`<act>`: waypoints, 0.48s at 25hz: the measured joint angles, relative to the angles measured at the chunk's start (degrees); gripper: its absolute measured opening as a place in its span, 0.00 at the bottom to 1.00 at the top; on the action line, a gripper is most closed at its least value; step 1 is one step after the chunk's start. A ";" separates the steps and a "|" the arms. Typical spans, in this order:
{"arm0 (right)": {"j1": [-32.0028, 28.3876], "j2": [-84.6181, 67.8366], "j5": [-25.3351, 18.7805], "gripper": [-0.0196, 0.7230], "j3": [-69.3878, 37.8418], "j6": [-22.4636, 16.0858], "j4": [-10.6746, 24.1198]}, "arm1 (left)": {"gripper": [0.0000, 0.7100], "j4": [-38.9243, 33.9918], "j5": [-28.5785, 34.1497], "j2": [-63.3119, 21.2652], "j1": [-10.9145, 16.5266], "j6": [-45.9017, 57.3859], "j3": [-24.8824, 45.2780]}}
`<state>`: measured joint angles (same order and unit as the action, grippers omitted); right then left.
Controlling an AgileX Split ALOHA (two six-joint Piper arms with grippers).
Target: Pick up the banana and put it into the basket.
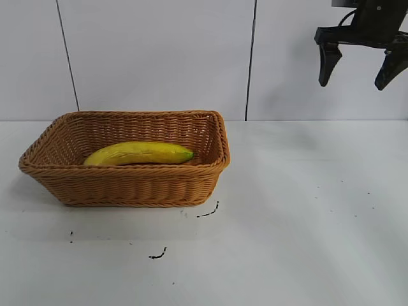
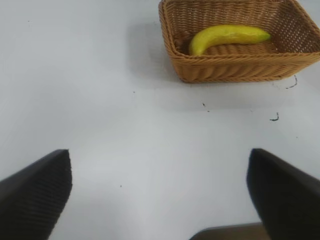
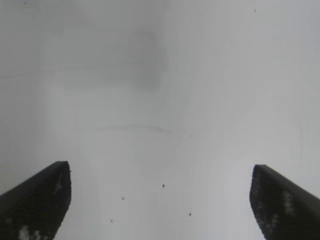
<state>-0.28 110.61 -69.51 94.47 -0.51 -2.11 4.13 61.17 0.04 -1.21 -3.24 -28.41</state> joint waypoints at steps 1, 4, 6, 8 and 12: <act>0.00 -2.45 0.00 0.94 -4.27 0.51 -0.26 | 0.97 0.00 0.00 0.00 0.00 0.00 0.00; 0.00 -12.16 -0.05 0.94 -16.29 0.89 -0.46 | 0.97 0.00 0.00 0.00 0.00 0.00 0.00; 0.00 -18.59 -0.10 0.94 -24.25 1.13 -0.46 | 0.97 0.00 0.00 0.00 0.00 0.00 0.00; 0.00 -25.13 -0.10 0.94 -31.30 1.74 -0.46 | 0.97 0.00 0.00 0.00 0.00 0.00 0.00; 0.00 -39.64 1.96 0.94 -45.56 2.61 -0.46 | 0.97 0.00 0.00 0.00 0.00 0.00 0.00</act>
<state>-0.28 70.97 -67.55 48.91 2.10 -2.57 4.13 61.17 0.04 -1.21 -3.24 -28.41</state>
